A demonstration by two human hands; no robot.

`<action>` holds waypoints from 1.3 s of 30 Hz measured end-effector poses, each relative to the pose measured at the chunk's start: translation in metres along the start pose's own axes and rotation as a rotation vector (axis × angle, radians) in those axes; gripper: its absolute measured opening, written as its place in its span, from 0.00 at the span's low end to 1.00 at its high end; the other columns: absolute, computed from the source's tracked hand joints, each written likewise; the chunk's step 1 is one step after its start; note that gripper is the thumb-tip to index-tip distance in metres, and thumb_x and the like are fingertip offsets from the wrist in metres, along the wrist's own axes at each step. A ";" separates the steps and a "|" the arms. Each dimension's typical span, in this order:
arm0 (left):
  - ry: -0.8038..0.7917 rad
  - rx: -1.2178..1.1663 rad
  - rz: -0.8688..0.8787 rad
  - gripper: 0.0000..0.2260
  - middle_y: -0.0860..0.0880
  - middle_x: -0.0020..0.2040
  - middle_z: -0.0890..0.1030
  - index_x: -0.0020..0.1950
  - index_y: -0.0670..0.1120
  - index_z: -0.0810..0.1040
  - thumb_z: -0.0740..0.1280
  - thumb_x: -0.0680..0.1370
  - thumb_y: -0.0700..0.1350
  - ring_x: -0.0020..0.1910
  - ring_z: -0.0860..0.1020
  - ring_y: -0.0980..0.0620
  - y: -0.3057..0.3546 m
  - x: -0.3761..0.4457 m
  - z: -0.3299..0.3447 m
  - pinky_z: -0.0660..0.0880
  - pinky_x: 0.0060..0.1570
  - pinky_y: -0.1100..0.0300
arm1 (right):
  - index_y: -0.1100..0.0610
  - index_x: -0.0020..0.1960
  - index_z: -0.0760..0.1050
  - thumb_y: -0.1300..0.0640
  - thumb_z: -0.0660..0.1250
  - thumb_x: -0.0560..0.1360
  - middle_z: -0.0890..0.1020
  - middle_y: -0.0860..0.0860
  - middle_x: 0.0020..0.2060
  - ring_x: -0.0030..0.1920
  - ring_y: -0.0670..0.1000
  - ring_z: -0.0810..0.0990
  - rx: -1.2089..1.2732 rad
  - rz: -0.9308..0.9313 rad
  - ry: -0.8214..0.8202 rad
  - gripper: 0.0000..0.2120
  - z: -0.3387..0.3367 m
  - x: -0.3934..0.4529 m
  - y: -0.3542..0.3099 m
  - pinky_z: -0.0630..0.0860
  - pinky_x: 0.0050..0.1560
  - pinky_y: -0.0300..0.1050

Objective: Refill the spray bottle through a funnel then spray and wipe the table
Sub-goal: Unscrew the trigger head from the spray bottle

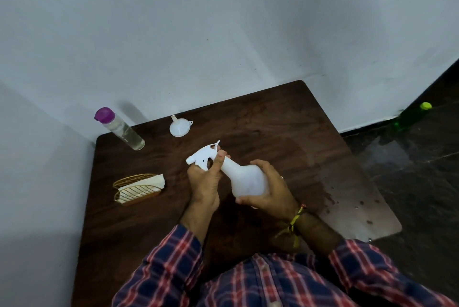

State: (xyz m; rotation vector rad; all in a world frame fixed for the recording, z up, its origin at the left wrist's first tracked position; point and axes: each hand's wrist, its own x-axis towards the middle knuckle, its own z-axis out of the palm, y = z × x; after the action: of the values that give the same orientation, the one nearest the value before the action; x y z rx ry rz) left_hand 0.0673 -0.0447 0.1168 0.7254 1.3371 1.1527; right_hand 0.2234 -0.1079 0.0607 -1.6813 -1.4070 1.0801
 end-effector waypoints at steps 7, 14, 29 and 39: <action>-0.047 -0.044 0.007 0.16 0.38 0.53 0.83 0.61 0.37 0.78 0.72 0.74 0.39 0.53 0.83 0.41 0.009 0.000 -0.015 0.79 0.54 0.43 | 0.52 0.67 0.71 0.48 0.77 0.68 0.79 0.53 0.61 0.59 0.53 0.80 0.491 0.167 -0.245 0.31 -0.018 0.000 -0.003 0.81 0.53 0.47; 0.018 -0.160 -0.045 0.16 0.39 0.52 0.84 0.60 0.37 0.78 0.72 0.74 0.38 0.52 0.83 0.42 0.006 -0.004 -0.024 0.80 0.54 0.44 | 0.53 0.72 0.63 0.39 0.74 0.68 0.74 0.53 0.63 0.56 0.48 0.79 0.485 0.277 -0.229 0.39 -0.012 -0.002 -0.019 0.81 0.47 0.40; 0.088 -0.257 -0.084 0.15 0.39 0.53 0.83 0.59 0.40 0.78 0.73 0.74 0.39 0.51 0.84 0.43 0.016 -0.005 -0.029 0.81 0.51 0.45 | 0.45 0.66 0.65 0.41 0.83 0.56 0.73 0.46 0.62 0.60 0.47 0.77 0.176 0.047 -0.132 0.45 -0.007 -0.010 -0.030 0.81 0.53 0.44; 0.034 -0.173 -0.067 0.16 0.39 0.52 0.84 0.60 0.38 0.78 0.72 0.74 0.40 0.52 0.83 0.41 0.025 -0.014 -0.022 0.79 0.54 0.44 | 0.43 0.70 0.61 0.36 0.81 0.55 0.72 0.44 0.63 0.60 0.47 0.76 0.168 0.093 -0.215 0.49 -0.022 -0.014 -0.042 0.80 0.56 0.47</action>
State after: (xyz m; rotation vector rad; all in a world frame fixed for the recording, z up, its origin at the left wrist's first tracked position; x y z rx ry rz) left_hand 0.0421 -0.0537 0.1413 0.5337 1.2623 1.2146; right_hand 0.2252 -0.1141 0.1102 -1.5592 -1.3364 1.4259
